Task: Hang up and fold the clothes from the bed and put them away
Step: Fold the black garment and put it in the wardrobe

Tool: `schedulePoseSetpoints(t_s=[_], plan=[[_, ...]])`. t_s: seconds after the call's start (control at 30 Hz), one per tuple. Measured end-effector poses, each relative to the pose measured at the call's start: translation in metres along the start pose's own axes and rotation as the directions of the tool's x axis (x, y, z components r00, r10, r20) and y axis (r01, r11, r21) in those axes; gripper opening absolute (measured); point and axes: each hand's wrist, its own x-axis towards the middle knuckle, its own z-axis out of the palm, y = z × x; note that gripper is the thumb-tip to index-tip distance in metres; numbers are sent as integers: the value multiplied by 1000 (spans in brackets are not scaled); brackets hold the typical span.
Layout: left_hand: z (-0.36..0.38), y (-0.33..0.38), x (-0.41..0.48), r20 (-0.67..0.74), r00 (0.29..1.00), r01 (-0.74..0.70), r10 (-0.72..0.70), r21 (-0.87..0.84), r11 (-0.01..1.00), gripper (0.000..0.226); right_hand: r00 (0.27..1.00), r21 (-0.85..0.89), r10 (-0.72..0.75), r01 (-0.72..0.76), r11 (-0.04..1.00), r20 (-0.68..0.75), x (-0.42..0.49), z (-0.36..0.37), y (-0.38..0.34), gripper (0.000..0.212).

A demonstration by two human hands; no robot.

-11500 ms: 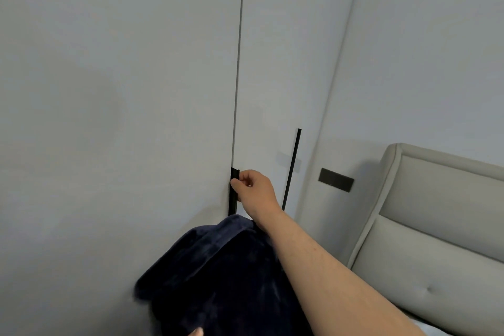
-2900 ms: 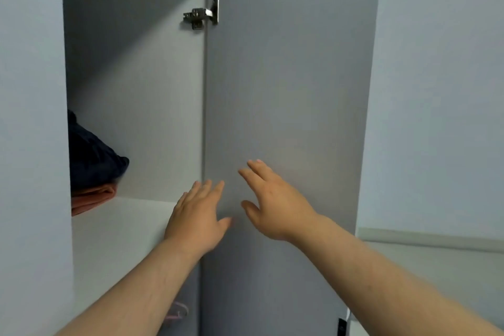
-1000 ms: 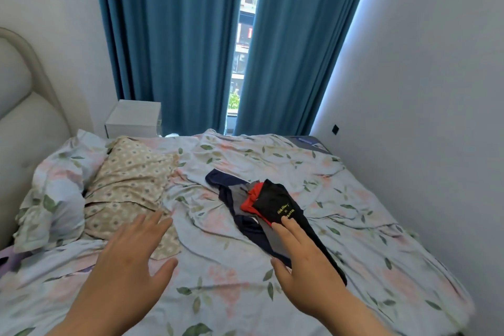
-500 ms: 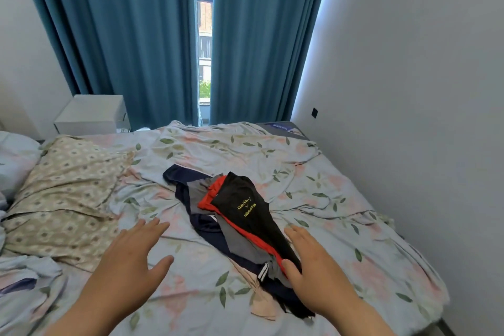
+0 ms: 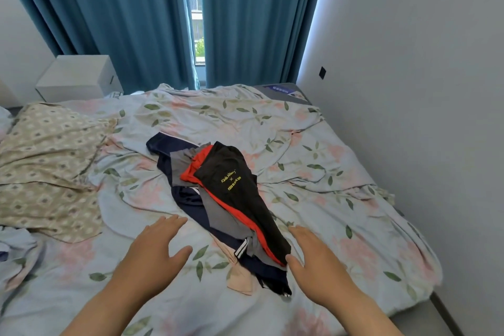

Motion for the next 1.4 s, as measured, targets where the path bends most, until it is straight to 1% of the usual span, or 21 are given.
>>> schedulePoseSetpoints(t_s=[0.17, 0.27, 0.43, 0.53, 0.67, 0.73, 0.83, 0.9, 1.03, 1.1, 1.17, 1.2, 1.23, 1.27, 1.3, 1.33, 1.37, 1.4], plan=[[31, -2, 32, 72, 997, 41, -32, -118, 992, 58, 996, 45, 59, -61, 997, 61, 21, 18, 0, 59], [53, -5, 56, 97, 994, 72, -55, -179, 981, 57, 994, 55, 59, -65, 996, 95, 41, 30, 2, 56], [78, 5, 84, 152, 986, 108, -74, -226, 968, 57, 993, 64, 35, -43, 997, 113, 70, 36, 4, 58], [94, 16, 98, 160, 982, 141, -102, -256, 956, 56, 990, 60, 22, -30, 998, 136, 90, 31, 20, 57], [121, 28, 118, 160, 972, 215, -172, -305, 928, 55, 985, 85, 53, -67, 994, 167, 122, 28, 50, 60], [151, 35, 139, 166, 963, 258, -212, -337, 905, 55, 976, 104, 64, -87, 991, 207, 150, 34, 77, 60], [204, 38, 184, 181, 948, 313, -260, -404, 859, 53, 966, 136, 86, -123, 983, 245, 212, 62, 118, 58], [243, 29, 216, 191, 942, 335, -277, -444, 831, 50, 960, 147, 97, -138, 979, 262, 253, 95, 135, 58], [306, 3, 276, 200, 936, 351, -288, -502, 790, 42, 956, 99, 67, -99, 990, 286, 327, 168, 151, 59], [330, -10, 297, 185, 927, 373, -325, -528, 763, 39, 960, 104, 77, -108, 989, 269, 353, 200, 153, 68], [353, -20, 310, 214, 911, 411, -352, -535, 738, 38, 962, 111, 139, -168, 980, 233, 373, 224, 158, 80], [364, -23, 312, 238, 901, 433, -363, -540, 722, 39, 964, 106, 166, -191, 976, 207, 379, 232, 162, 78], [374, -26, 314, 250, 893, 450, -375, -547, 706, 40, 968, 111, 182, -203, 973, 173, 384, 237, 167, 67], [382, -28, 315, 244, 891, 452, -382, -552, 701, 41, 972, 135, 186, -205, 969, 142, 389, 239, 172, 50], [389, -30, 315, 227, 893, 446, -388, -553, 704, 44, 973, 178, 185, -208, 962, 137, 392, 237, 177, 32], [392, -31, 317, 202, 898, 435, -392, -549, 713, 46, 973, 233, 172, -205, 951, 155, 394, 231, 182, 19], [394, -31, 319, 174, 902, 422, -395, -544, 725, 48, 969, 297, 160, -211, 931, 188, 394, 223, 187, 12], [395, -31, 321, 139, 906, 408, -401, -542, 734, 49, 961, 370, 153, -231, 900, 229, 394, 213, 193, 15]])
